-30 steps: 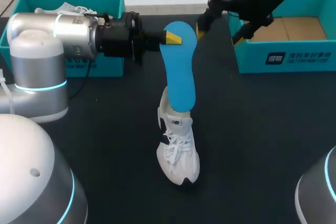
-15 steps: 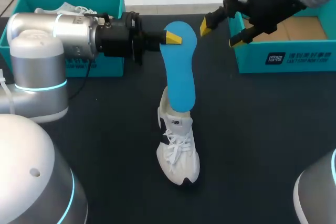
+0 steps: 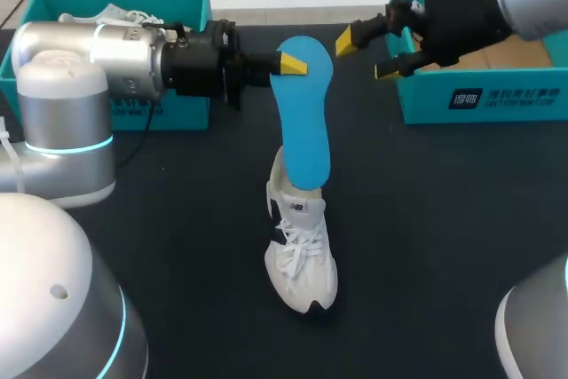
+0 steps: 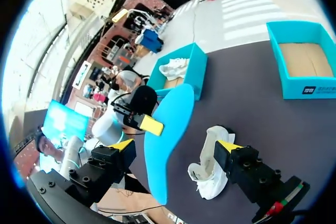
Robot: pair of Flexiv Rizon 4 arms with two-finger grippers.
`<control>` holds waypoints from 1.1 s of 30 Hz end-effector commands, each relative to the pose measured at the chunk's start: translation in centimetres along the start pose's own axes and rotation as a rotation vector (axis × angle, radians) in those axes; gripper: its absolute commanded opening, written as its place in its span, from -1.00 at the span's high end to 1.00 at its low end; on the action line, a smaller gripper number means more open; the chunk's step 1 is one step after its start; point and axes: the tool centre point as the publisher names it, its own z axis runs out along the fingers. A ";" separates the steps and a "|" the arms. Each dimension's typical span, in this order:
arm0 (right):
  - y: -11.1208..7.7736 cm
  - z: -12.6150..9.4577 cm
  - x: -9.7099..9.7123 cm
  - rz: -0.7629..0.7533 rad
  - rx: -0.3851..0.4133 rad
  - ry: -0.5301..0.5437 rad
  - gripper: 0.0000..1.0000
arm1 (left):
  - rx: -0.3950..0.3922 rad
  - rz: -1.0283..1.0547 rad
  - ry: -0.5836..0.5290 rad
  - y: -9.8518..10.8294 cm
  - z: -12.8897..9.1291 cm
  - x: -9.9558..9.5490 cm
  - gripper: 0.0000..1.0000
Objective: Take the shoe out of the shoebox, open the shoe tongue, remove and reinsert the insole, then place the shoe into the shoebox
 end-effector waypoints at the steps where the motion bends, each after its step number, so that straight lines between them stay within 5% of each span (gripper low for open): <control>1: -0.6 0.9 -0.9 0.004 -0.036 0.305 -1.00 | 0.000 0.000 -0.002 0.1 0.0 0.0 1.00; 16: -0.3 0.3 -1.6 0.061 0.091 0.380 -1.00 | 0.000 0.000 -0.002 0.1 0.0 0.0 1.00; 33: 0.4 0.8 -2.2 0.116 0.118 0.513 -1.00 | 0.000 0.000 -0.002 0.1 0.0 0.0 1.00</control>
